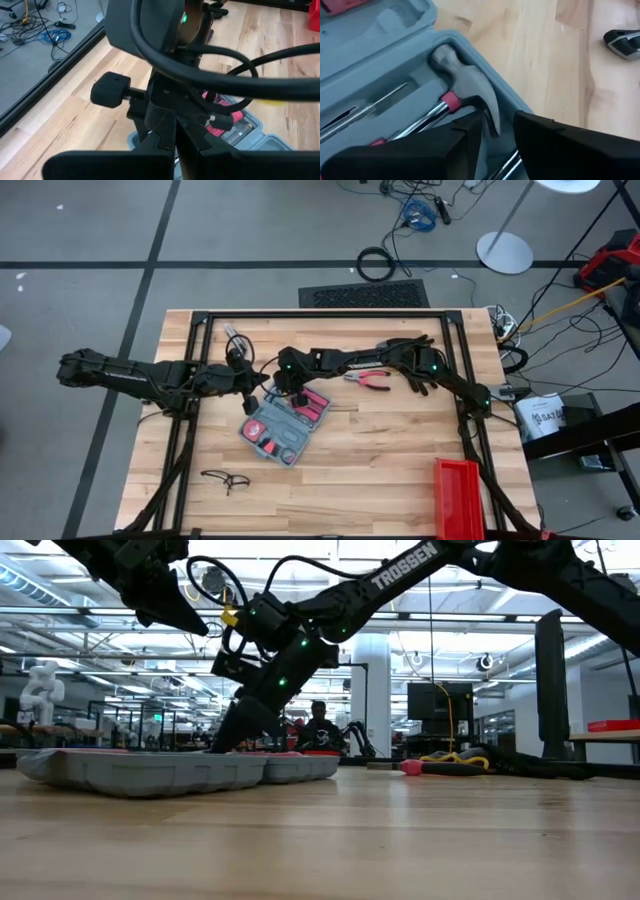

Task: Prefit tool cases
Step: Remove the pink hammer from the gray prefit tool case

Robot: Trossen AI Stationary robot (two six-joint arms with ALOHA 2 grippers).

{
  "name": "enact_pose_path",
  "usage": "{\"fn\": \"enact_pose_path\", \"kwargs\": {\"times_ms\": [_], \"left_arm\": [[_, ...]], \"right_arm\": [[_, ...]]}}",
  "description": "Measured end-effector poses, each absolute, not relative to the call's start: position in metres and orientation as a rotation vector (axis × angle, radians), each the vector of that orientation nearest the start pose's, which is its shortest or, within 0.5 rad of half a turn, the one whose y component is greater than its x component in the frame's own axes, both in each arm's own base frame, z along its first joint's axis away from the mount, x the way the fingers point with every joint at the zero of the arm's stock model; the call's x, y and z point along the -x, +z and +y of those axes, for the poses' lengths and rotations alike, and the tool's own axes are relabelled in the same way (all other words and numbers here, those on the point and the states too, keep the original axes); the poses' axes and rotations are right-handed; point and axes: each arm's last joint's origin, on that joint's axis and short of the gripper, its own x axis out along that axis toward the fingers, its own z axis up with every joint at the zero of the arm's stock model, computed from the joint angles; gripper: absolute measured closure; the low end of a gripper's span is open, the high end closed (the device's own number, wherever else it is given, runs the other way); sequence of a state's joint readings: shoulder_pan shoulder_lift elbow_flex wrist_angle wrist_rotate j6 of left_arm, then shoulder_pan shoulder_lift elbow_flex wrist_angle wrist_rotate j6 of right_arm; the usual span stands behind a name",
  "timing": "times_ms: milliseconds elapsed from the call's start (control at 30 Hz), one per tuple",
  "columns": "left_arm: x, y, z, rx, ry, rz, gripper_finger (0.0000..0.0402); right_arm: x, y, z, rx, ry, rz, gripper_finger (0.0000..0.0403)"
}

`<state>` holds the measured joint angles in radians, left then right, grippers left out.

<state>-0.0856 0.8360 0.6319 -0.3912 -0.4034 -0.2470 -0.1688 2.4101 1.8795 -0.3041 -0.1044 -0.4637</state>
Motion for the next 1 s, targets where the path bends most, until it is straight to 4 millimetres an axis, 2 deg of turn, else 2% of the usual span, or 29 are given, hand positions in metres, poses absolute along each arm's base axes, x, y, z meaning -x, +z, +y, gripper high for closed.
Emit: {"fn": "enact_pose_path", "kwargs": {"times_ms": [100, 267, 467, 833, 1000], "left_arm": [[-0.174, 0.256, -0.003, 0.093, 0.38, 0.537, 0.0393], [-0.174, 0.256, -0.003, 0.092, 0.383, 0.536, 0.0393], [-0.174, 0.256, -0.003, 0.092, 0.385, 0.536, 0.0393], [-0.174, 0.256, -0.003, 0.094, 0.386, 0.535, 0.0393], [-0.173, 0.258, -0.004, 0.101, 0.382, 0.514, 0.0393]], "right_arm": [[-0.517, 0.132, -0.087, 0.321, 0.129, 0.823, 0.032], [-0.515, 0.128, -0.09, 0.295, 0.162, 0.832, 0.0391], [-0.514, 0.133, -0.091, 0.261, 0.161, 0.823, 0.0398], [-0.506, 0.174, -0.089, 0.235, 0.131, 0.787, 0.0401], [-0.497, 0.185, -0.1, 0.15, 0.099, 0.819, 0.0402]]}}
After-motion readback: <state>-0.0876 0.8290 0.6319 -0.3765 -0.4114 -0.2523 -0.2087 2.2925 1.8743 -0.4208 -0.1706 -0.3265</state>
